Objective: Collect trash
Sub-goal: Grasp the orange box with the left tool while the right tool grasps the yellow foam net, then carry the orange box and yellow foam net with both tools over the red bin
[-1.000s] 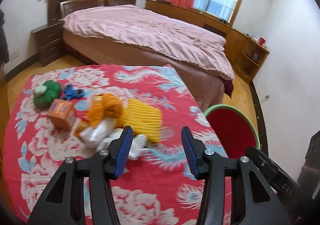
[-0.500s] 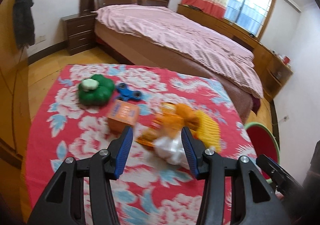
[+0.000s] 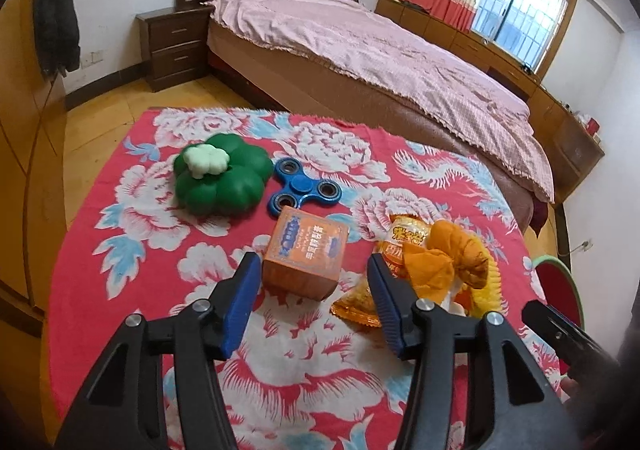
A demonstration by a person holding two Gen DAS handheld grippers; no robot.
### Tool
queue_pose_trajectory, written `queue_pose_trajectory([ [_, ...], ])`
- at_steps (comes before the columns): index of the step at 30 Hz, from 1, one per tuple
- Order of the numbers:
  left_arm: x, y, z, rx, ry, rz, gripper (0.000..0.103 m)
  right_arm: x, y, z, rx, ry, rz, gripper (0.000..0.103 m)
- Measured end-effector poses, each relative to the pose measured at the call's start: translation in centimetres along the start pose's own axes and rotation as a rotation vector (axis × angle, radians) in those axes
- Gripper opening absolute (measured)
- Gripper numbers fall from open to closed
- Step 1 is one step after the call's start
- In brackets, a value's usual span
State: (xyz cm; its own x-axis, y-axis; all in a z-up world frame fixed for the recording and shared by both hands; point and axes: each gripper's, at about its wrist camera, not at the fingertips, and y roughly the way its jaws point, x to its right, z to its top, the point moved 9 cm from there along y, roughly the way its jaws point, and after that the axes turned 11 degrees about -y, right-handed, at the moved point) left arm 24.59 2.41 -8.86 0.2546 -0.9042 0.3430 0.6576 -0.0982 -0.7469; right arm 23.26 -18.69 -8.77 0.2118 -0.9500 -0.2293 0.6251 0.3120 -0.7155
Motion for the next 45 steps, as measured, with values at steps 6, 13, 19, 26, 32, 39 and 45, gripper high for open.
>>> queue_pose_trajectory([
  [6, -0.5, 2.2, 0.1, -0.017, 0.030, 0.045, 0.055, -0.2, 2.4, 0.2, -0.039, -0.020, -0.012, 0.092],
  [13, -0.6, 3.3, 0.4, -0.019, 0.023, 0.015, 0.055, 0.1, 4.4, 0.2, -0.062, -0.016, -0.025, 0.092],
  [19, -0.4, 3.7, 0.5, -0.006, 0.037, 0.008, 0.056, 0.7, 5.1, -0.2, -0.079, -0.006, -0.048, 0.077],
  [26, -0.4, 4.0, 0.5, -0.008, 0.029, 0.004, 0.056, 1.5, 4.9, -0.3, -0.066, -0.005, -0.079, 0.053],
  [32, -0.4, 4.3, 0.4, -0.005, 0.016, -0.010, 0.057, 2.2, 4.6, -0.4, -0.063, 0.003, -0.093, 0.030],
  [39, -0.8, 4.1, 0.6, 0.007, -0.004, -0.037, 0.056, 1.9, 3.2, -0.1, -0.030, -0.018, -0.088, 0.012],
  [45, -0.5, 2.4, 0.7, 0.040, 0.009, -0.045, 0.056, 1.6, 1.7, 0.0, 0.002, -0.022, -0.078, 0.010],
])
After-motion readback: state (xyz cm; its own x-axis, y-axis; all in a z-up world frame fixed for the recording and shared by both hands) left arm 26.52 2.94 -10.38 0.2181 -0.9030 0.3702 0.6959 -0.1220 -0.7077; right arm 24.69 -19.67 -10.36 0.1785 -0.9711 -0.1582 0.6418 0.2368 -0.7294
